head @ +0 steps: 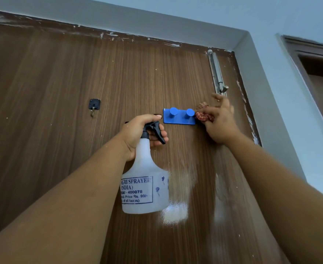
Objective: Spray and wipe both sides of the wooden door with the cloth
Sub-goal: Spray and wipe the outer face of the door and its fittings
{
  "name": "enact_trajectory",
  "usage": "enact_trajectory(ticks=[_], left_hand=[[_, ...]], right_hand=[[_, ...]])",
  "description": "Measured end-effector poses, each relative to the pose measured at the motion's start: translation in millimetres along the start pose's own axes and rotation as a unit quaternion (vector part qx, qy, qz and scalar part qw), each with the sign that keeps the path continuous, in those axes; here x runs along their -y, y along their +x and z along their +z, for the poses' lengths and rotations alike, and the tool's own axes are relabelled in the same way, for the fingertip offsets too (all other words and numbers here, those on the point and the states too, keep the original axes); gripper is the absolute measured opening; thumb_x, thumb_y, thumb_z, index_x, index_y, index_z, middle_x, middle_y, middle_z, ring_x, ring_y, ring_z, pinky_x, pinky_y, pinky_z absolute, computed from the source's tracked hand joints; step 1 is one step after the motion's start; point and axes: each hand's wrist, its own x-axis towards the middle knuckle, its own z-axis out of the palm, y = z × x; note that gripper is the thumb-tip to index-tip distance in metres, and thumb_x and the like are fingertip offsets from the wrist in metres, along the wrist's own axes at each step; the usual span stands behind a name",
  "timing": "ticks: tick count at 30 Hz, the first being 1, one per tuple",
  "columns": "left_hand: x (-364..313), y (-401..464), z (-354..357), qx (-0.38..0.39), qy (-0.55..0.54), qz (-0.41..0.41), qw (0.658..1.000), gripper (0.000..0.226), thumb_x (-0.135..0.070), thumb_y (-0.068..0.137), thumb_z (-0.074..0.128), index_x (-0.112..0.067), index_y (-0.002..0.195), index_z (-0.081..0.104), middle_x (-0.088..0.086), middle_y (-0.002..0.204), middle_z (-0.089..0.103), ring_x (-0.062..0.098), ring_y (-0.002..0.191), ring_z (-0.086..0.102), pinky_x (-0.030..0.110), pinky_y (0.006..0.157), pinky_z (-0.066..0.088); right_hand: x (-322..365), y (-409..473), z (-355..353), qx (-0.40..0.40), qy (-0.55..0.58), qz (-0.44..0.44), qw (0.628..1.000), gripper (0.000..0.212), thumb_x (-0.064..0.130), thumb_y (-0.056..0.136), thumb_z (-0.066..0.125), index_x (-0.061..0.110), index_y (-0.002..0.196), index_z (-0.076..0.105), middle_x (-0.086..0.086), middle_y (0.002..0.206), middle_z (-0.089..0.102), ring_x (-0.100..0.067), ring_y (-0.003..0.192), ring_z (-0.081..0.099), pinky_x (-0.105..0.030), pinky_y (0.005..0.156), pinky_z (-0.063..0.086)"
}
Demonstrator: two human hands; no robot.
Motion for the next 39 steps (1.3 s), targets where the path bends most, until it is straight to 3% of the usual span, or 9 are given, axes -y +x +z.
enact_trajectory(ticks=[5, 9, 12, 16, 20, 23, 29, 33, 39], left_hand=[[1, 1, -2, 0.007, -0.009, 0.002, 1.0, 0.03, -0.025, 0.095, 0.056, -0.006, 0.073, 0.064, 0.009, 0.068, 0.068, 0.021, 0.064, 0.071, 0.025, 0.06, 0.054], [3, 0, -4, 0.009, -0.026, 0.016, 0.999, 0.03, -0.024, 0.095, 0.056, -0.007, 0.071, 0.064, 0.006, 0.064, 0.067, 0.021, 0.063, 0.07, 0.029, 0.065, 0.052], [3, 2, -5, 0.016, -0.026, 0.018, 0.999, 0.03, -0.025, 0.096, 0.056, -0.006, 0.073, 0.064, 0.006, 0.064, 0.067, 0.022, 0.064, 0.07, 0.028, 0.063, 0.053], [7, 5, -4, 0.01, -0.024, 0.02, 0.999, 0.029, -0.025, 0.096, 0.056, -0.004, 0.076, 0.064, 0.008, 0.066, 0.068, 0.022, 0.065, 0.07, 0.025, 0.059, 0.054], [6, 4, -5, 0.01, -0.015, 0.018, 1.0, 0.029, -0.024, 0.096, 0.056, -0.003, 0.077, 0.064, 0.01, 0.067, 0.068, 0.023, 0.064, 0.071, 0.026, 0.059, 0.055], [6, 3, -6, 0.011, -0.01, 0.014, 1.0, 0.03, -0.026, 0.096, 0.056, -0.004, 0.076, 0.064, 0.01, 0.068, 0.068, 0.023, 0.066, 0.071, 0.027, 0.062, 0.054], [5, 0, -4, 0.003, -0.01, 0.014, 1.0, 0.04, -0.04, 0.095, 0.058, -0.004, 0.079, 0.066, 0.009, 0.069, 0.068, 0.023, 0.068, 0.07, 0.028, 0.064, 0.055], [7, 2, -4, -0.006, -0.017, 0.016, 1.0, 0.039, -0.04, 0.095, 0.058, -0.005, 0.083, 0.066, 0.008, 0.07, 0.068, 0.025, 0.07, 0.07, 0.029, 0.064, 0.055], [6, 0, -5, 0.009, -0.02, 0.022, 1.0, 0.04, -0.039, 0.097, 0.056, -0.007, 0.075, 0.066, 0.007, 0.067, 0.068, 0.023, 0.067, 0.069, 0.033, 0.075, 0.052]], right_hand=[[30, 51, -11, 0.152, -0.091, 0.017, 0.984, 0.039, 0.022, 0.095, 0.062, 0.02, 0.133, 0.061, -0.006, 0.138, 0.035, -0.032, 0.13, 0.038, -0.042, 0.115, 0.032], [68, 71, -30, 0.275, -0.197, 0.026, 0.941, 0.037, 0.027, 0.097, 0.059, 0.018, 0.132, 0.06, -0.011, 0.125, 0.053, -0.028, 0.103, 0.055, -0.039, 0.087, 0.047], [97, 65, -18, 0.298, -0.135, -0.03, 0.944, 0.02, 0.036, 0.096, 0.059, 0.021, 0.106, 0.068, -0.006, 0.105, 0.063, -0.027, 0.087, 0.06, -0.042, 0.081, 0.052], [130, 69, 14, 0.272, -0.158, -0.125, 0.941, 0.036, 0.018, 0.09, 0.064, 0.028, 0.125, 0.06, 0.001, 0.117, 0.055, -0.018, 0.097, 0.055, -0.033, 0.079, 0.051], [114, 74, -3, 0.316, -0.097, -0.076, 0.941, 0.031, 0.018, 0.088, 0.067, 0.033, 0.115, 0.061, 0.008, 0.105, 0.056, -0.014, 0.091, 0.056, -0.029, 0.07, 0.051], [74, 62, -24, 0.238, -0.093, -0.013, 0.967, 0.033, 0.02, 0.092, 0.064, 0.025, 0.125, 0.061, -0.002, 0.118, 0.057, -0.02, 0.105, 0.054, -0.034, 0.094, 0.044], [77, 26, 14, 0.018, -0.181, 0.008, 0.983, 0.031, 0.007, 0.093, 0.048, 0.014, 0.121, 0.059, -0.012, 0.12, 0.054, -0.034, 0.115, 0.045, -0.044, 0.091, 0.041], [90, -11, 47, -0.103, -0.216, -0.083, 0.967, 0.036, 0.008, 0.095, 0.034, 0.011, 0.122, 0.057, -0.009, 0.122, 0.057, -0.031, 0.111, 0.044, -0.038, 0.083, 0.032], [62, -52, 78, -0.167, -0.197, -0.089, 0.962, 0.05, 0.001, 0.088, 0.057, -0.001, 0.138, 0.051, -0.022, 0.135, 0.055, -0.037, 0.098, 0.052, -0.047, 0.075, 0.049]])
